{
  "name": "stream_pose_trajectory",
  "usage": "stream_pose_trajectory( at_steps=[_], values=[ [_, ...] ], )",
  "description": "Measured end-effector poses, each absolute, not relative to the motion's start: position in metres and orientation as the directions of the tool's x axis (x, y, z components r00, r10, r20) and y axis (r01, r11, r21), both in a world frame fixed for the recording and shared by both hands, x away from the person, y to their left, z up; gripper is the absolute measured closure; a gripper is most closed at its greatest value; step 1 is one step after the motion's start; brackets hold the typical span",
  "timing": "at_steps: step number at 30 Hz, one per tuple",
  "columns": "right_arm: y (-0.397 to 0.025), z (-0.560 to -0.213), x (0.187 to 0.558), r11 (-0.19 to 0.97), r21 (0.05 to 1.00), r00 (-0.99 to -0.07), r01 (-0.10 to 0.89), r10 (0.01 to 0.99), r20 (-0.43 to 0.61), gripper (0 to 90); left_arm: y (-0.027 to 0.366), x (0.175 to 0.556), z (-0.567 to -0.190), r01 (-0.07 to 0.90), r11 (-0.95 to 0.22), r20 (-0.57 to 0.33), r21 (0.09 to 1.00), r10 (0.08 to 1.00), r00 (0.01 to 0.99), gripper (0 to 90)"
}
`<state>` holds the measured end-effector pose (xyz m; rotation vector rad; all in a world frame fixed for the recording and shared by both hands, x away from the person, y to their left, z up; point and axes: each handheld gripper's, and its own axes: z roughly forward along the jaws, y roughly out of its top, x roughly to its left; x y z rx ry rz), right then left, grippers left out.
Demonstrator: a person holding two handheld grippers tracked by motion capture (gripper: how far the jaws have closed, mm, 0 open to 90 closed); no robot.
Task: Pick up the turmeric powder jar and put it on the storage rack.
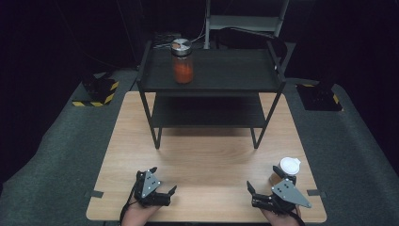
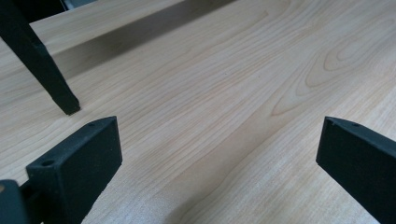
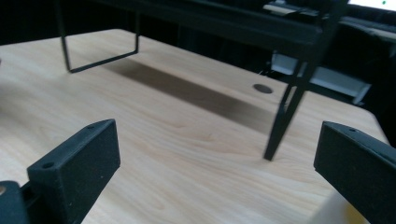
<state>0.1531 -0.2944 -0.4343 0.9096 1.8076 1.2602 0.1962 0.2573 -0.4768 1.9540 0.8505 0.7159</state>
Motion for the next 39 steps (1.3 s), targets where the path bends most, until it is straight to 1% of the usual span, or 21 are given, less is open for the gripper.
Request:
stream_pose_trajectory(
  at_steps=[8, 23, 32, 39],
  values=[
    [-0.306, -0.429, 0.144, 0.256, 0.959, -0.416, 0.118, 0.890, -0.186, 0.0, 0.258, 0.197, -0.477, 0.286, -0.394, 0.154, 0.873, 0.780, 0.606, 0.5],
    [-0.324, -0.435, 0.144, 0.233, 0.959, -0.291, 0.160, 0.940, -0.180, 0.0, 0.261, 0.197, -0.477, 0.289, -0.379, 0.137, 0.879, 0.783, 0.607, 0.5],
    [-0.332, -0.444, 0.153, 0.214, 0.953, -0.283, 0.213, 0.947, -0.149, 0.2, 0.261, 0.197, -0.478, 0.285, -0.382, 0.141, 0.879, 0.780, 0.610, 0.4],
    [-0.339, -0.450, 0.158, 0.193, 0.952, -0.291, 0.236, 0.949, -0.120, 5.7, 0.262, 0.197, -0.478, 0.287, -0.376, 0.136, 0.881, 0.782, 0.609, 0.5]
  ],
)
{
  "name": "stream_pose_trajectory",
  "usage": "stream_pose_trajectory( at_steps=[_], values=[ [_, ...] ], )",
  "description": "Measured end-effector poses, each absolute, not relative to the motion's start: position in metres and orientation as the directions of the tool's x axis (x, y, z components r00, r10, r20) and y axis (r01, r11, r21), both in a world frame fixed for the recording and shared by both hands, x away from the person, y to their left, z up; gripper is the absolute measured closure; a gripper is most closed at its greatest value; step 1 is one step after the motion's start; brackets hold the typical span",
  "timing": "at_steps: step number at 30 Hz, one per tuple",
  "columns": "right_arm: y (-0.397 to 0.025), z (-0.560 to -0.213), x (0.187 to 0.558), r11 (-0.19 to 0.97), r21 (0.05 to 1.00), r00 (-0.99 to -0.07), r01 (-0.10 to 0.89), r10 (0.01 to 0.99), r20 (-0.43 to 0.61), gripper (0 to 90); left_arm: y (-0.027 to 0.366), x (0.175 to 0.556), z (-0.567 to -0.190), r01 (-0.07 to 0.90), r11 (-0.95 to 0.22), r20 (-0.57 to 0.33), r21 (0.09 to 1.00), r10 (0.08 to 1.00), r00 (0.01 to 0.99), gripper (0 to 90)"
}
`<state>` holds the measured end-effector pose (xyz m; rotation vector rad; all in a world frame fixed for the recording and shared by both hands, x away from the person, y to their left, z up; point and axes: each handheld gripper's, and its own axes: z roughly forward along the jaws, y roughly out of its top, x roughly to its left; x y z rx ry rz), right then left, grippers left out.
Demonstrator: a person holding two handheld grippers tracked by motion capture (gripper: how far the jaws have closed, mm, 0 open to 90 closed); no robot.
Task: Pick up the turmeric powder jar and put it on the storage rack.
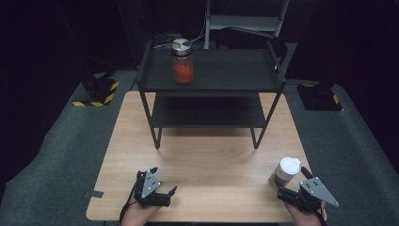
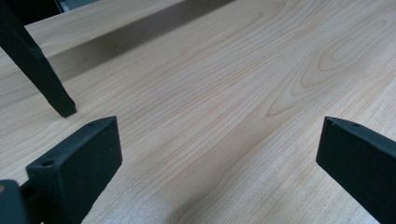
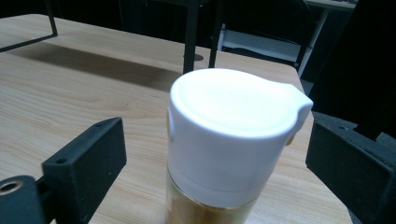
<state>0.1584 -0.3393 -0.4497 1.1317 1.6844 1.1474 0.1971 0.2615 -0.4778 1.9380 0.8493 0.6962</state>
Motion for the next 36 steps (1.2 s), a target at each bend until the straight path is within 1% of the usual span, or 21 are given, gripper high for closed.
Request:
stream_pose_trajectory(
  at_steps=[8, 11, 19, 25, 36],
  values=[
    [-0.350, -0.457, 0.168, 0.165, 0.947, -0.312, 0.275, 0.947, -0.074, 13.4, 0.262, 0.195, -0.479, 0.278, -0.373, 0.136, 0.885, 0.780, 0.611, 0.6],
    [-0.354, -0.460, 0.171, 0.160, 0.946, -0.327, 0.281, 0.943, -0.062, 17.9, 0.263, 0.195, -0.479, 0.278, -0.370, 0.134, 0.887, 0.780, 0.611, 0.6],
    [-0.358, -0.464, 0.178, 0.147, 0.944, -0.337, 0.295, 0.941, -0.041, 22.0, 0.264, 0.195, -0.479, 0.277, -0.368, 0.131, 0.888, 0.778, 0.614, 0.6],
    [-0.360, -0.468, 0.183, 0.142, 0.947, -0.349, 0.289, 0.936, -0.034, 28.1, 0.264, 0.196, -0.480, 0.276, -0.367, 0.130, 0.888, 0.777, 0.616, 0.7],
    [-0.365, -0.474, 0.186, 0.101, 0.956, -0.355, 0.276, 0.935, 0.004, 29.3, 0.264, 0.196, -0.480, 0.273, -0.372, 0.133, 0.887, 0.773, 0.620, 0.8]
  ],
)
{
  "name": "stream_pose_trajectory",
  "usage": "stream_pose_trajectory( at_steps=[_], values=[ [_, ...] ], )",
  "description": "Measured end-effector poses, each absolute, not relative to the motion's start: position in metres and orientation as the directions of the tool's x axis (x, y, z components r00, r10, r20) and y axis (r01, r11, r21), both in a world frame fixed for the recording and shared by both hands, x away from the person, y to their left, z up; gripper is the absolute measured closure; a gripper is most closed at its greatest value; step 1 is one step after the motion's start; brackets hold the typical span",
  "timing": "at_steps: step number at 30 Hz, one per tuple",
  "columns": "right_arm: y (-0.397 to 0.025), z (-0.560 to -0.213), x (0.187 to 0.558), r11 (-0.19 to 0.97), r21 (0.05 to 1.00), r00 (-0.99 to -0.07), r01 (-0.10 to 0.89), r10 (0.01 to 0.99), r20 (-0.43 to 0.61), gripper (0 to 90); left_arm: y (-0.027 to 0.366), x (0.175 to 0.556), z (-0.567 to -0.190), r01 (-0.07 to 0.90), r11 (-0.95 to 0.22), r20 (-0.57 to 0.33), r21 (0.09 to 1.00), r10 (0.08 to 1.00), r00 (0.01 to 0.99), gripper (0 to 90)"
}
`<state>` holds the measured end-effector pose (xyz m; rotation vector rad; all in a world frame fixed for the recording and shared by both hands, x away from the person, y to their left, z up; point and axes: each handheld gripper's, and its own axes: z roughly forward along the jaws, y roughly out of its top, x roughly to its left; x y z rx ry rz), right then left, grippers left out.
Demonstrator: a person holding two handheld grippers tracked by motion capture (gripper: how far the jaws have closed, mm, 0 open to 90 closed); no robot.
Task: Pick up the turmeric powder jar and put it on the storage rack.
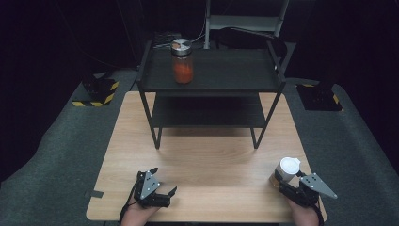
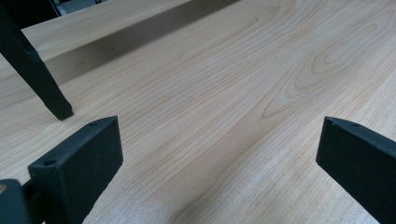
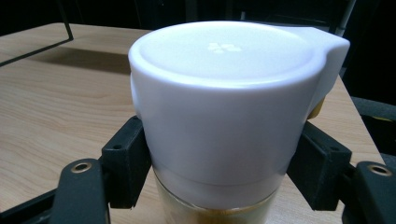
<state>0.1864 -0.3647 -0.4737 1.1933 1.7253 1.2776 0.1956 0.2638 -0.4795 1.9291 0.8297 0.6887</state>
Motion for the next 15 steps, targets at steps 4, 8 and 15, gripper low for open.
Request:
stream_pose_trajectory(
  at_steps=[4, 8, 15],
  values=[
    [-0.3672, -0.4777, 0.1877, 0.077, 0.960, -0.356, 0.270, 0.934, 0.025, 29.6, 0.2640, 0.1954, -0.4797, 0.271, -0.372, 0.134, 0.888, 0.773, 0.620, 0.7],
    [-0.3662, -0.4783, 0.1873, 0.078, 0.961, -0.353, 0.265, 0.936, 0.021, 30.1, 0.2639, 0.1954, -0.4797, 0.269, -0.373, 0.136, 0.888, 0.772, 0.621, 0.7],
    [-0.3624, -0.4776, 0.1829, 0.079, 0.968, -0.344, 0.239, 0.939, 0.008, 30.2, 0.2645, 0.1956, -0.4797, 0.269, -0.374, 0.135, 0.888, 0.770, 0.624, 0.7]
  ],
)
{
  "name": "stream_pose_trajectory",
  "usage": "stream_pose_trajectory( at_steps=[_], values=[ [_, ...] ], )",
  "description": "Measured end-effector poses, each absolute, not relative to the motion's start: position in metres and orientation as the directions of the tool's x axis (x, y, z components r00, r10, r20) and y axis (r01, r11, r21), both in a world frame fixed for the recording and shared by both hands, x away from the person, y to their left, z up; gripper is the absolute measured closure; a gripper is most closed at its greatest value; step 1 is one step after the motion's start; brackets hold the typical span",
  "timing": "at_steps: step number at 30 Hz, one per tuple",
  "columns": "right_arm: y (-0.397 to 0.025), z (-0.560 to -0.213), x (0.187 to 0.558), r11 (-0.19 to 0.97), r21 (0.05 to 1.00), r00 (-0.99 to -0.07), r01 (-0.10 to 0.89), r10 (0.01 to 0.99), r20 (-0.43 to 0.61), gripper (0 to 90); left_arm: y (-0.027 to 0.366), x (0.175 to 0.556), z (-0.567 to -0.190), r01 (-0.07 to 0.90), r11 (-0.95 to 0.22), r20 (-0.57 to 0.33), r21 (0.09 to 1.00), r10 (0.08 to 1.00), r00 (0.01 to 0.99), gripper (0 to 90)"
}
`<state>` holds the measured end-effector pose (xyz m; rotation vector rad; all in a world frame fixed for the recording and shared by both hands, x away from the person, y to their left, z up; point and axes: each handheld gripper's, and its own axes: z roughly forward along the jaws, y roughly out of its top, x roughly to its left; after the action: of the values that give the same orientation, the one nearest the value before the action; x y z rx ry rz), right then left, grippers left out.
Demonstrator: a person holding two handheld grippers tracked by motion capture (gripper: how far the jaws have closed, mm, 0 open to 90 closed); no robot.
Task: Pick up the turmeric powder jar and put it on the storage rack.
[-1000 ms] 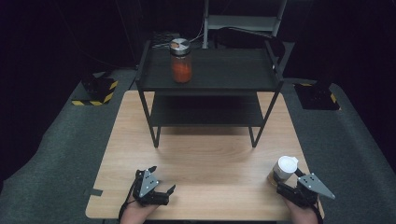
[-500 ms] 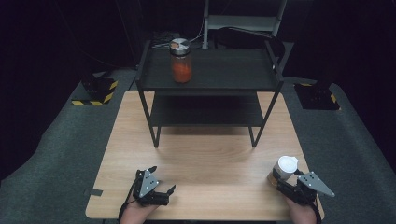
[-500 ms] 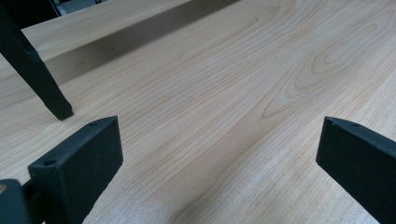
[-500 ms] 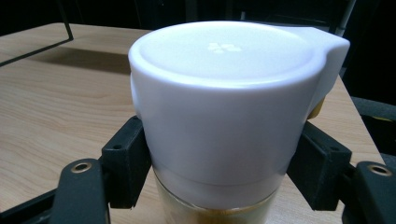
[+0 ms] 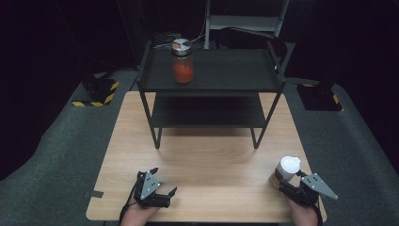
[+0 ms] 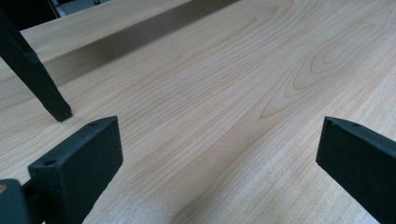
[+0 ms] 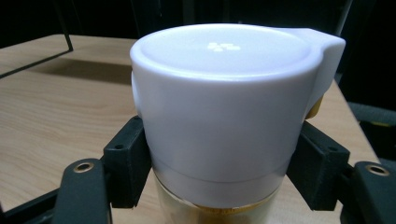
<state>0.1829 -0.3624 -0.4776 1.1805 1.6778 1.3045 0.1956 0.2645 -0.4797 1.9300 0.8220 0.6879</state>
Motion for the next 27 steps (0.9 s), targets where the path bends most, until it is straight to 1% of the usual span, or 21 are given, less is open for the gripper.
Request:
stream_pose_trajectory(
  at_steps=[3, 10, 21, 27],
  values=[
    [-0.360, -0.475, 0.178, 0.083, 0.975, -0.346, 0.204, 0.938, -0.008, 30.2, 0.265, 0.196, -0.480, 0.268, -0.373, 0.134, 0.888, 0.769, 0.625, 0.7],
    [-0.350, -0.463, 0.170, 0.104, 0.981, -0.375, 0.163, 0.926, -0.036, 30.2, 0.266, 0.196, -0.480, 0.267, -0.373, 0.133, 0.889, 0.766, 0.629, 0.7],
    [-0.334, -0.444, 0.167, 0.122, 0.983, -0.412, 0.139, 0.910, -0.055, 30.2, 0.269, 0.197, -0.481, 0.267, -0.359, 0.118, 0.894, 0.765, 0.632, 0.7],
    [-0.324, -0.427, 0.163, 0.125, 0.985, -0.440, 0.115, 0.896, -0.062, 30.2, 0.271, 0.198, -0.481, 0.275, -0.348, 0.103, 0.896, 0.767, 0.634, 0.7]
  ],
)
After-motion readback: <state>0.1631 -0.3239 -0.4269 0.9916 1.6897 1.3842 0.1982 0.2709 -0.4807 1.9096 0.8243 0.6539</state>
